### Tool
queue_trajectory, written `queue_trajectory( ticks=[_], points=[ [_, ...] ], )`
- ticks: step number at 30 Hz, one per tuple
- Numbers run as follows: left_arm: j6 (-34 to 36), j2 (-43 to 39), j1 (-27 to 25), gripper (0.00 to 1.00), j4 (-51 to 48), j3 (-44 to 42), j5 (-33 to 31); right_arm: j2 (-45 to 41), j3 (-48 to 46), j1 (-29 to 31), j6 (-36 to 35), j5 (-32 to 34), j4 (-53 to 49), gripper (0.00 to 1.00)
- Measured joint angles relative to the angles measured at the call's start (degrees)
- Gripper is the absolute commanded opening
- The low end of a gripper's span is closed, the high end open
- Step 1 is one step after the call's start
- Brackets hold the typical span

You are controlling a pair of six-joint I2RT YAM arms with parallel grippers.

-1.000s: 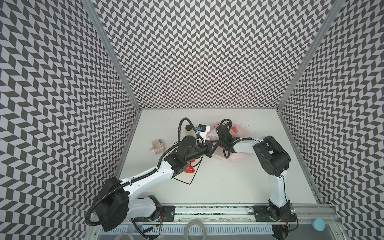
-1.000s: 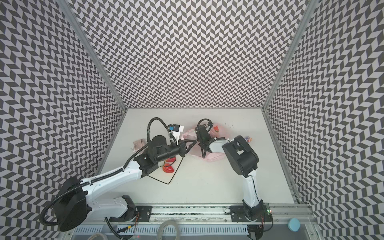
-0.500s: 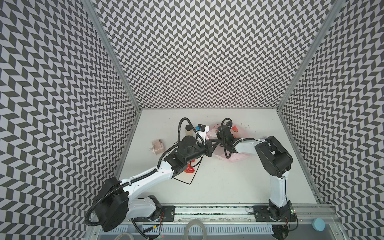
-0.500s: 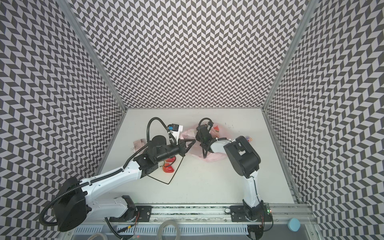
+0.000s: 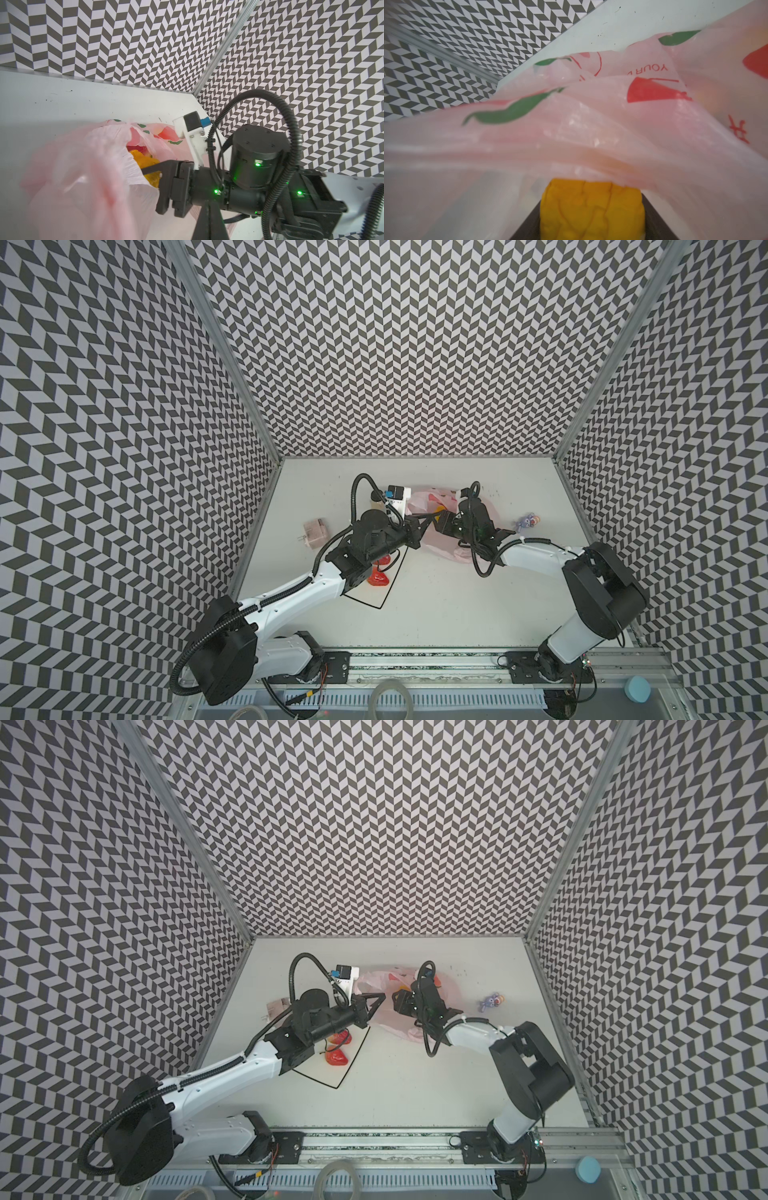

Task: Take the fake fruits out of the plastic bag
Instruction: 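Lift the yellow fake mango out of the bag with the right gripper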

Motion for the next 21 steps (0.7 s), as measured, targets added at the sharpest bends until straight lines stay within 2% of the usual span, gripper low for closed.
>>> queue_trajectory(
  ticks=[7,16,21],
  points=[
    [-0.04,-0.02,0.74,0.00,0.35,-1.07,0.04,-10.12,-3.58,0.00,-4.13,-3.34,-2.75,0.41],
    [-0.22,-0.50,1.16,0.00,0.94,-1.84,0.31,-13.31,-4.09,0.00,-4.57,-6.64,-5.57,0.41],
    [-0.22,-0.42,3.89,0.00,1.46,-2.16,1.75,-22.12,-5.70,0.00,-8.11,-9.57,-6.86,0.41]
  ],
)
